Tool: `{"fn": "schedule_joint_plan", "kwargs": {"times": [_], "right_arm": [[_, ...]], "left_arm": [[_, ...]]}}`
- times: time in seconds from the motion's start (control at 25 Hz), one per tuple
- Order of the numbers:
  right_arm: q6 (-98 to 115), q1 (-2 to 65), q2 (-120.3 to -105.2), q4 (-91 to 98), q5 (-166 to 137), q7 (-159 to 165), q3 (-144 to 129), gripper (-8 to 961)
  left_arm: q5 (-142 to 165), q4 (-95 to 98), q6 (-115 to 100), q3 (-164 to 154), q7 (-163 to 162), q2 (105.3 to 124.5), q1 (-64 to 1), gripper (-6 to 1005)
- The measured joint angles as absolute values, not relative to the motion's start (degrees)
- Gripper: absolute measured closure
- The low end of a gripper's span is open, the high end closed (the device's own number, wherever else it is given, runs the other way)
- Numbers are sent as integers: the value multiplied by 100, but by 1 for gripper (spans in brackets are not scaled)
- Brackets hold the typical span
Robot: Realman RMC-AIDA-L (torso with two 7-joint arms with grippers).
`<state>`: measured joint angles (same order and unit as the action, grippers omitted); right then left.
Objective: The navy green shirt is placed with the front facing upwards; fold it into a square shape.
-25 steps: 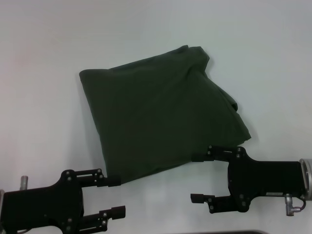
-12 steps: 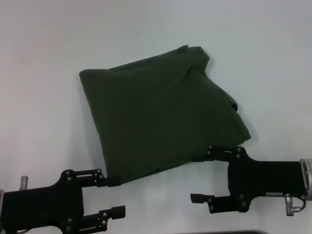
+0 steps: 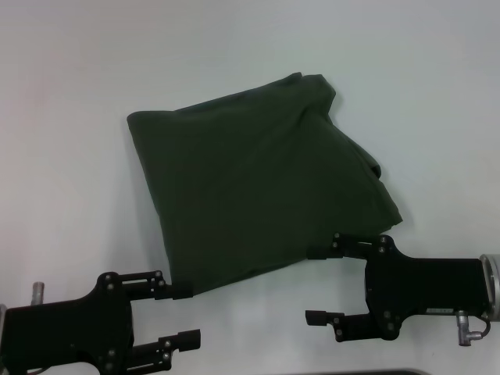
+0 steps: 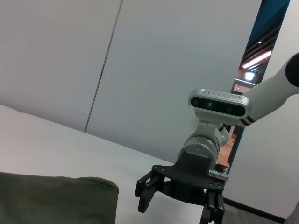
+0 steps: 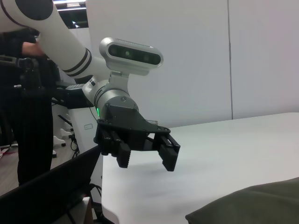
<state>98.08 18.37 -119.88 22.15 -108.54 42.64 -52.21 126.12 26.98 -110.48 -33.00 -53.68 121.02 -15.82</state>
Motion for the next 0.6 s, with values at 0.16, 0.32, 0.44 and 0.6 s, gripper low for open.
{"fn": "schedule_joint_plan", "kwargs": {"times": [0.16, 0.32, 0.44, 0.6], "right_arm": [[9808, 1837, -11988, 2211, -10854, 4268, -5223, 121], [9808, 1833, -11988, 2208, -10854, 4270, -5230, 120], [9808, 1828, -11987, 2206, -10854, 4271, -5229, 120], [9808, 1820, -11988, 2204, -10854, 4269, -5230, 120]], "left_arm": [[12612, 2698, -11048, -3298, -5369, 12102, -1582, 415], [12612, 2698, -11047, -3298, -5368, 12102, -1582, 415], [12612, 2698, -11048, -3299, -5369, 12102, -1582, 414], [12612, 2698, -11047, -3296, -5361, 12102, -1582, 414]]}}
